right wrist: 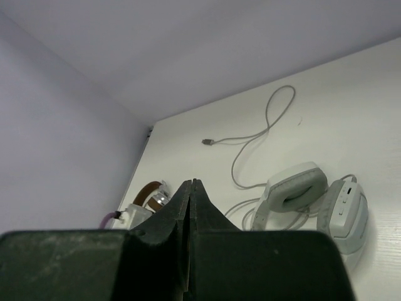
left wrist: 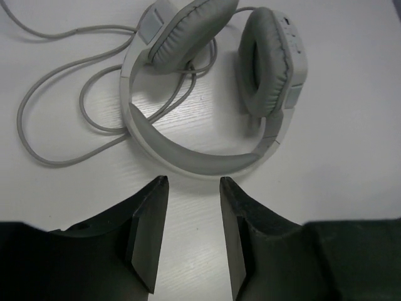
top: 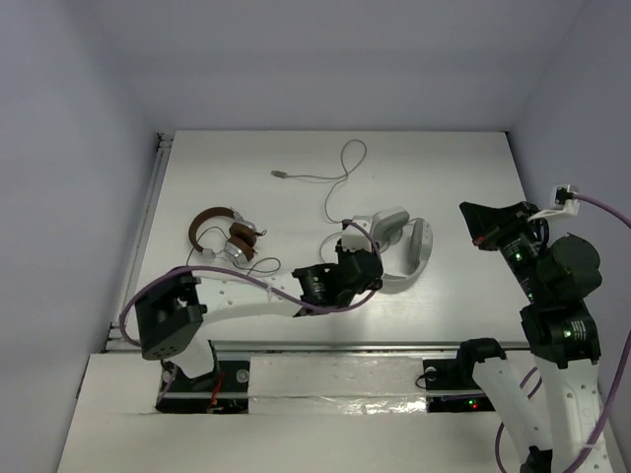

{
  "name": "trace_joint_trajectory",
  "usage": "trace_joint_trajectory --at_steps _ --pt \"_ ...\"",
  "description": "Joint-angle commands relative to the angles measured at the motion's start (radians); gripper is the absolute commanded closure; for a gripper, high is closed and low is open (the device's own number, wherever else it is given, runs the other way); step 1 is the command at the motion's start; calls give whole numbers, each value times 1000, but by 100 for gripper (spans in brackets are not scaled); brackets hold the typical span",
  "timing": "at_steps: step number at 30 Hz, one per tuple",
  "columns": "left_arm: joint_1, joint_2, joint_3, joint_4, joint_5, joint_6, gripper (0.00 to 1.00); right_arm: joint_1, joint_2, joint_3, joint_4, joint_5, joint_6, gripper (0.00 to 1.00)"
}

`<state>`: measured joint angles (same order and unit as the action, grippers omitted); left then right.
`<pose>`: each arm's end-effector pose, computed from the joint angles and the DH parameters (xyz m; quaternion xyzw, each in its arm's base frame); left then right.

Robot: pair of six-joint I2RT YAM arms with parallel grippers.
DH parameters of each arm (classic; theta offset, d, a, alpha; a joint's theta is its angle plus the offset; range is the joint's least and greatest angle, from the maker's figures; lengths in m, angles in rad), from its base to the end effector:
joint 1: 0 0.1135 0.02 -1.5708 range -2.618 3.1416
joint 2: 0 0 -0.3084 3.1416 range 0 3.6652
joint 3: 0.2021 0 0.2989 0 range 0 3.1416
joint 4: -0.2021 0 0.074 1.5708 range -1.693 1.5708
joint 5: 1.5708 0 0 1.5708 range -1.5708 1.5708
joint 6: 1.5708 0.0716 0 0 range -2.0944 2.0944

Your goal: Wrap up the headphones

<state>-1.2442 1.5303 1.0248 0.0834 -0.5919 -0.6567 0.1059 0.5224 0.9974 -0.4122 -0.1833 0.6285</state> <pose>0.1708 -0.3797 0.2777 0.0809 0.8145 -0.2805 0.5013 0.1277 0.0267 0.4637 0.1117 0.6758 0.3191 0.6550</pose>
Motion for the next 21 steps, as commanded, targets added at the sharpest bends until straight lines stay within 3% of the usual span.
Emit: trace_joint_trajectory --at_steps 1,3,4,6,7,13,21 --pt "0 59 50 -25 -54 -76 63 -3 -2 -11 20 -24 -13 100" --pt "0 114 76 -39 -71 -92 55 -3 -1 -16 6 -31 -26 99" --pt "0 148 81 -45 -86 -112 46 -3 1 -19 -5 -33 -27 98" --pt "0 178 106 -69 -101 -130 42 -3 -2 -26 -5 -47 -27 94" --pt "0 192 112 -71 -105 -133 40 -3 -4 -28 -2 -53 -24 86" --pt "0 292 149 -24 -30 -129 41 -3 -18 -46 -7 -85 -18 79" --pt "41 355 162 1 1 -121 41 -3 -19 -74 -4 -140 -9 79"
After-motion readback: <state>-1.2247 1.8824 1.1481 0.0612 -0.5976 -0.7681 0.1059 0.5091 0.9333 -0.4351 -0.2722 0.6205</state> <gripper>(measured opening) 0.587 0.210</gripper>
